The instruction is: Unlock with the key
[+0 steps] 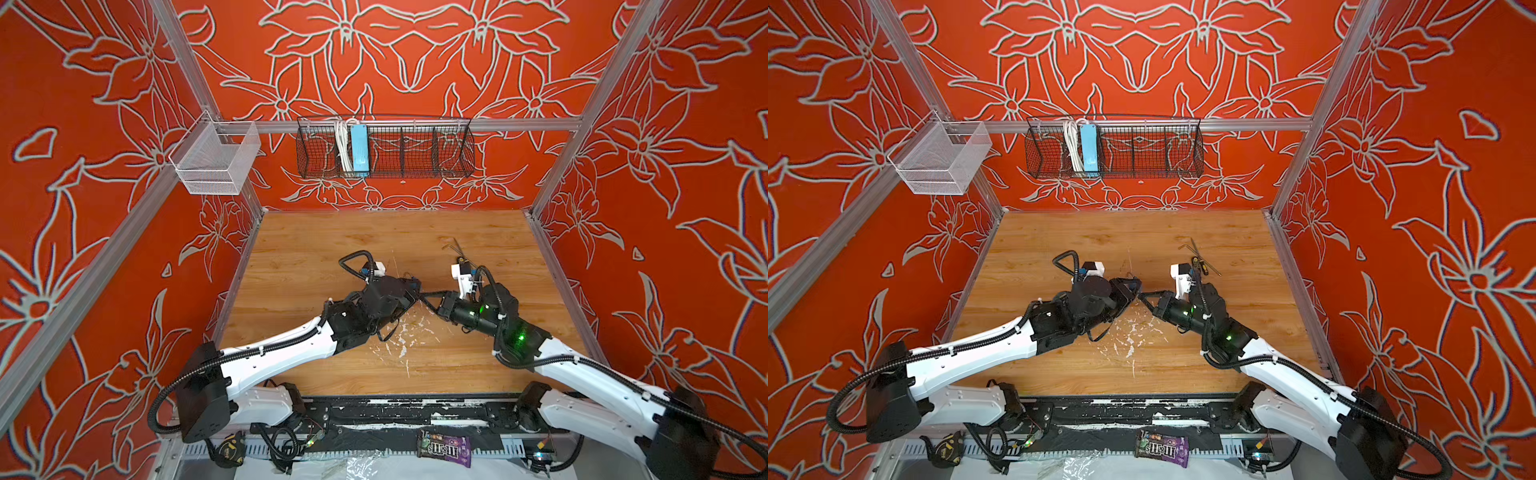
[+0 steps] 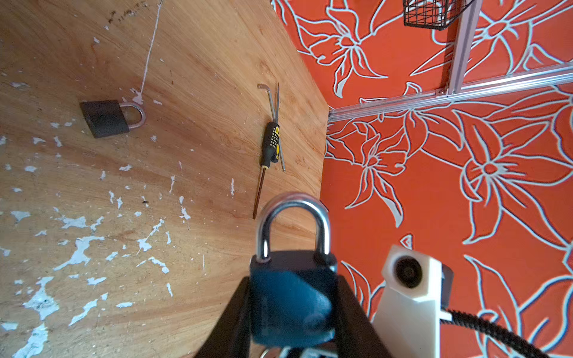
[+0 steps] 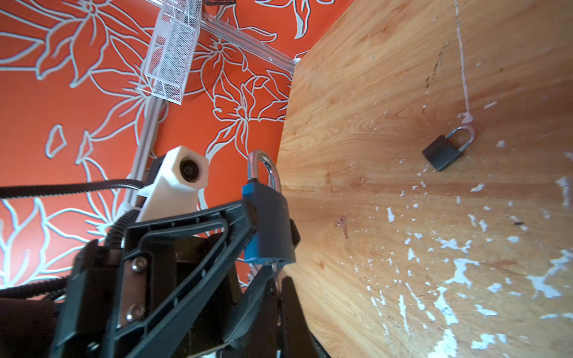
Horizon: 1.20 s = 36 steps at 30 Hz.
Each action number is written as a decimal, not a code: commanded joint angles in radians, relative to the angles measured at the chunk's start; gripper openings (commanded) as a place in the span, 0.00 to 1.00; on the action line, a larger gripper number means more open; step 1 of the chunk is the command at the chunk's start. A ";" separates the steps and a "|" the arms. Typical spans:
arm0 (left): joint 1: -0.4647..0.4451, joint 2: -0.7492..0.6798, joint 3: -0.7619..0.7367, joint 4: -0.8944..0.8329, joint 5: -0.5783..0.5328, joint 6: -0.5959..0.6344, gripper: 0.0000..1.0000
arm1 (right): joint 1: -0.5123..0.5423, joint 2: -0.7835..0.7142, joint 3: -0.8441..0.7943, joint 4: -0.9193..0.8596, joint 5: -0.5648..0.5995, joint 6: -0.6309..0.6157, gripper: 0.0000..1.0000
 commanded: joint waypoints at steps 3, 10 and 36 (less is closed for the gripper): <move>-0.023 0.000 0.000 0.113 0.067 -0.077 0.00 | -0.016 0.035 -0.009 0.223 -0.116 0.125 0.00; -0.033 0.018 0.014 0.127 0.053 -0.084 0.00 | -0.020 0.027 -0.014 0.236 -0.117 0.180 0.00; -0.081 0.033 0.054 0.076 -0.070 -0.081 0.00 | -0.022 -0.016 -0.001 0.158 -0.030 0.167 0.00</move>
